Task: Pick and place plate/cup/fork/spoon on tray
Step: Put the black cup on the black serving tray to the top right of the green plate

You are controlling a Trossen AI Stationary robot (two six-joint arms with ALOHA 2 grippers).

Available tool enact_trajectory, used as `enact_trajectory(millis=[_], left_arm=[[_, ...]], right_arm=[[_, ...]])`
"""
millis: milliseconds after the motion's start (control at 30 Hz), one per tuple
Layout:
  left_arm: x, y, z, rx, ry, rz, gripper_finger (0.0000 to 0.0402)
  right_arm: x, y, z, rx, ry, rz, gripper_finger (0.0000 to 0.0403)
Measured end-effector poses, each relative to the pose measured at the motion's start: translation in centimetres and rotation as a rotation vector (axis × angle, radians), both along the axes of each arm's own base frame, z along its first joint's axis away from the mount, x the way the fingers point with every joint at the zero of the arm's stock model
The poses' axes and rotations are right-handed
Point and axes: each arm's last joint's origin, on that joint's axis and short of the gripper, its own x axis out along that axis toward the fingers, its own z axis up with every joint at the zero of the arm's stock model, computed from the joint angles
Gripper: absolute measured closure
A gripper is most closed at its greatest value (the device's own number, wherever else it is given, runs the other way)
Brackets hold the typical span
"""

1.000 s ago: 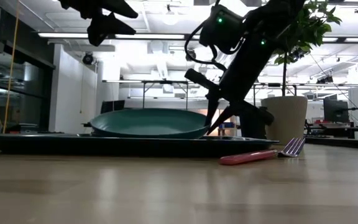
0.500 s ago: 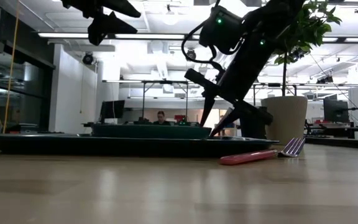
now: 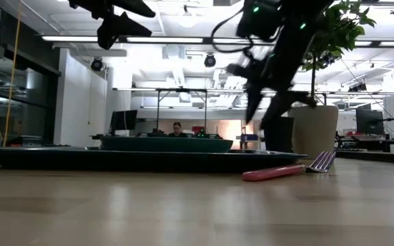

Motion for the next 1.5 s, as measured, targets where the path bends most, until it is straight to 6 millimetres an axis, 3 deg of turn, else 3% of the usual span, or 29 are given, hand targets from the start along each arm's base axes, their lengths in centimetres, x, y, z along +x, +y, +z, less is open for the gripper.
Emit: enact_trajectory(millis=[200, 300, 400, 500, 833, 1033, 1333, 1500], left_arm=[[0.3, 0.0, 0.9, -0.009, -0.097, -0.027, 0.0218], [0.4, 0.0, 1.1, -0.013, -0.123, -0.025, 0.0218], [0.4, 0.0, 1.2, -0.028, -0.136, -0.018, 0.0218], [0.4, 0.0, 1.2, -0.033, -0.14, -0.014, 0.0218], [0.3, 0.6, 1.2, -0.066, -0.155, 0.049, 0.0218], [0.1, 1.0, 1.3, -0.101, -0.155, -0.034, 0.0218], [-1.0, 1.9, 2.0, -0.092, -0.178, -0.225, 0.0218], [-1.8, 3.0, 2.2, -0.096, -0.176, -0.216, 0.0218]], right_arm=[[-4.5, 0.7, 3.7, -0.083, 0.156, 0.116, 0.0258], [-7.4, 1.0, 5.5, -0.139, 0.188, -0.037, 0.0258], [-9.5, 0.9, 6.9, -0.224, 0.08, -0.28, 0.0258], [-10.5, 0.1, 6.7, -0.251, -0.052, -0.45, 0.0258], [-10.4, -4.8, 2.9, -0.113, -0.293, -0.754, 0.0258], [-10.9, -6.8, 2.3, -0.077, -0.332, -0.843, 0.0258], [-10.3, -8.0, 1.2, 0.025, -0.332, -0.885, 0.0258], [-9.5, -8.2, -0.2, 0.066, -0.29, -0.913, 0.0258]])
